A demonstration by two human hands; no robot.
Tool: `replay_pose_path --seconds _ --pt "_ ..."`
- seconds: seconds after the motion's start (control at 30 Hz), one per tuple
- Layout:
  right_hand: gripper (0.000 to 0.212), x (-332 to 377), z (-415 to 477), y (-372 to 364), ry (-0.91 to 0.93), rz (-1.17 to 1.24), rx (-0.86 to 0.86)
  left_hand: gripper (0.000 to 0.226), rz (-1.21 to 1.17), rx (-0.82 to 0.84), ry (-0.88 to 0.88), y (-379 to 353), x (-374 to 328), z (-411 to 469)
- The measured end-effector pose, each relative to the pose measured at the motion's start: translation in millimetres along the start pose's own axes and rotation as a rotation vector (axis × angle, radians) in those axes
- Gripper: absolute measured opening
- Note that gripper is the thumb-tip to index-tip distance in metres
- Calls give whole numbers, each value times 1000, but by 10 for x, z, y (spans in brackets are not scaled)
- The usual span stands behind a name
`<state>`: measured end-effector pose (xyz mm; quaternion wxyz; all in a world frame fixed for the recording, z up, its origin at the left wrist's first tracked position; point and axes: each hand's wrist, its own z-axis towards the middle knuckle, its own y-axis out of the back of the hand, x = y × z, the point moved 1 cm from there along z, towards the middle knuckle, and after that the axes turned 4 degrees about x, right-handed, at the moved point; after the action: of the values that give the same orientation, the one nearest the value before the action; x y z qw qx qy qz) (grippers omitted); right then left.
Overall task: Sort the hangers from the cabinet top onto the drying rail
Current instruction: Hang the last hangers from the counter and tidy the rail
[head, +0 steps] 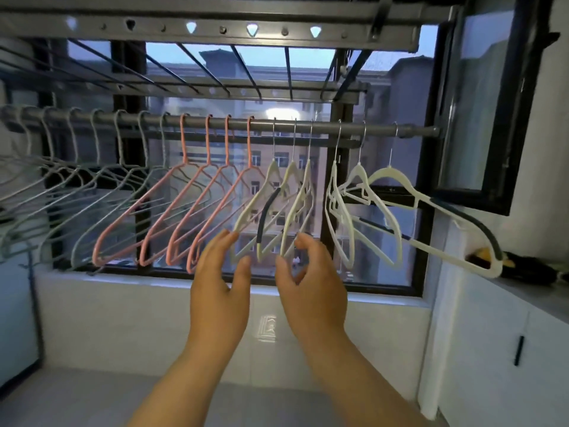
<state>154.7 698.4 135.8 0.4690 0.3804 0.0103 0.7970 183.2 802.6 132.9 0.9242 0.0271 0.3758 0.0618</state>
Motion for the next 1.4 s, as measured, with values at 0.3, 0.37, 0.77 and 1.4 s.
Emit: replay_pose_path --seconds 0.3,0.37,0.77,1.4 --pt "41 58 105 -102 -60 -2 27 34 -89 58 54 -60 72 136" --pt "39 42 116 -102 -66 -3 11 34 -92 71 49 -69 66 141" --pt "33 -105 20 87 -24 15 -113 37 -97 102 -17 -127 -8 52" --pt "43 -557 47 790 -123 -104 -314 41 452 481 -312 -700 -920 385"
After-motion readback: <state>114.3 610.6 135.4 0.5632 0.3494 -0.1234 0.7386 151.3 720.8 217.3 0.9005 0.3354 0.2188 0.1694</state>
